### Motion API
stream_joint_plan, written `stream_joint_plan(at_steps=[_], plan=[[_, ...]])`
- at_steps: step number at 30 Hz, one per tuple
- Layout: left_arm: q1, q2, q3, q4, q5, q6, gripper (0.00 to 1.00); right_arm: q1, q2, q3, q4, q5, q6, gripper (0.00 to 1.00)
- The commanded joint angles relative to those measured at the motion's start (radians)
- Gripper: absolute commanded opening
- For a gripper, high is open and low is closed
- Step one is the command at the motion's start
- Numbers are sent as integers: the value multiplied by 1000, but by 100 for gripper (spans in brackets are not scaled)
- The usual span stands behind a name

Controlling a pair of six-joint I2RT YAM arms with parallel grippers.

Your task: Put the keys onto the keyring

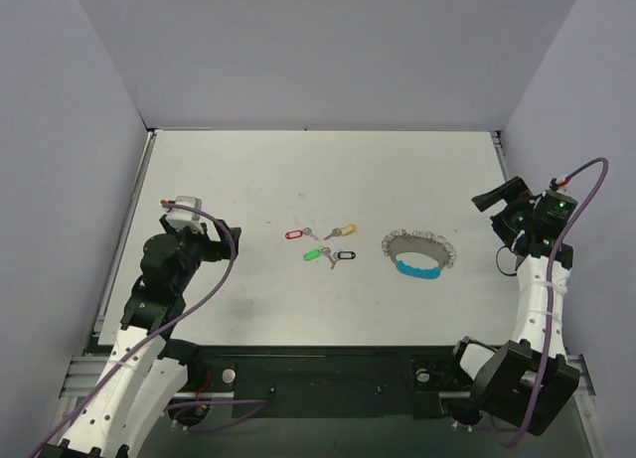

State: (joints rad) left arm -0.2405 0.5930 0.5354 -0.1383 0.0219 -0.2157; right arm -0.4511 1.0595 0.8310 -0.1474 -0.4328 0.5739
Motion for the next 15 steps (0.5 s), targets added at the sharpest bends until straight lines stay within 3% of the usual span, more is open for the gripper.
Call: stream_joint_plan(at_steps=[1,10,15], plan=[[-5,-1,41,39,12,10,100,5,5,39,-3,0,-9,100],[-13,1,41,37,16,9,100,17,22,27,15,-102,-62,100],[-16,4,43,36,23,3,100,80,-13,-39,91,-285,-253,100]])
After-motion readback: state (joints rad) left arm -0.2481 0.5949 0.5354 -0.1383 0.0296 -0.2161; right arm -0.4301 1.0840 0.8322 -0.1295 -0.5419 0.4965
